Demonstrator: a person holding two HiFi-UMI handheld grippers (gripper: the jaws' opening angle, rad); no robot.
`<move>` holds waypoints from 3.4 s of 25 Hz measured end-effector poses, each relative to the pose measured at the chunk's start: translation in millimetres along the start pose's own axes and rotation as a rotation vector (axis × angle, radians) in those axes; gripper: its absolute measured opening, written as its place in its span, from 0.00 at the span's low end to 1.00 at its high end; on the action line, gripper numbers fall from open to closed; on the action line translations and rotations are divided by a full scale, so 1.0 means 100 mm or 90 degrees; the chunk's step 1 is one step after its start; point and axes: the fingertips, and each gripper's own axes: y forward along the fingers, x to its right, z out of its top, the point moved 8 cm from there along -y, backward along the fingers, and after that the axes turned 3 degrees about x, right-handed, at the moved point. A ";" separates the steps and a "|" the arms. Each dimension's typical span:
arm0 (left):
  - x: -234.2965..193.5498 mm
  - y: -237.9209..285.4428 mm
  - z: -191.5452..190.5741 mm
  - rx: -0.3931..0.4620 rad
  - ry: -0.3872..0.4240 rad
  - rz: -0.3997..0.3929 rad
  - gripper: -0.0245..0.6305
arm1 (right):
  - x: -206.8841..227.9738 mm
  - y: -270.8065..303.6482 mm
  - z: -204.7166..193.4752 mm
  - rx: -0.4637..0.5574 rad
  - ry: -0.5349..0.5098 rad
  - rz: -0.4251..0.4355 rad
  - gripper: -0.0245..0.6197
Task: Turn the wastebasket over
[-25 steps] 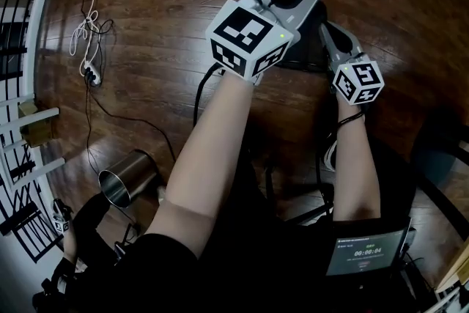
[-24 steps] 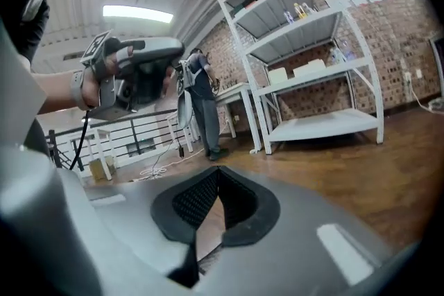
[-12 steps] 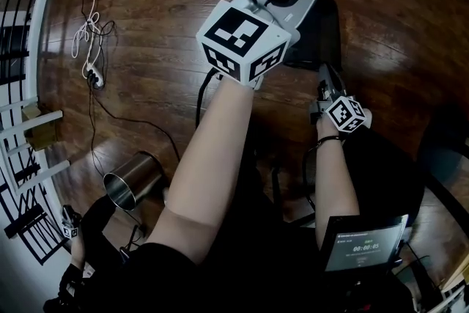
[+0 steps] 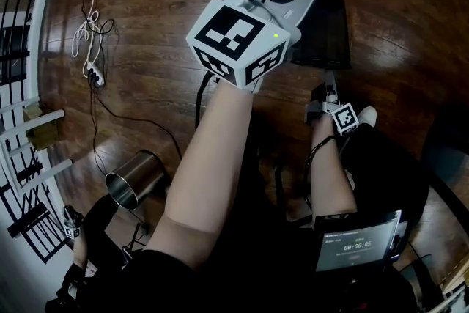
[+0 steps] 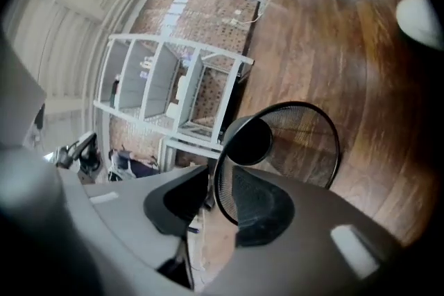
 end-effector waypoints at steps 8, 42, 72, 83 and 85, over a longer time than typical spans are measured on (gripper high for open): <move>-0.07 -0.03 0.05 0.013 -0.008 0.011 0.04 | 0.04 0.35 -0.04 0.049 0.085 0.021 0.22; -0.14 -0.15 0.14 0.053 -0.031 0.020 0.04 | -0.98 1.48 0.67 -0.489 -0.742 -0.042 0.05; -0.15 -0.27 0.24 0.038 -0.013 0.012 0.04 | -2.02 1.10 -0.05 -0.934 -1.247 0.192 0.10; 0.34 -0.20 0.12 -0.011 0.040 -0.034 0.04 | -3.96 0.21 1.14 -0.330 -0.831 0.397 0.05; 0.45 -0.23 0.09 -0.015 0.046 -0.041 0.04 | -3.96 0.07 1.23 -0.259 -0.809 0.410 0.05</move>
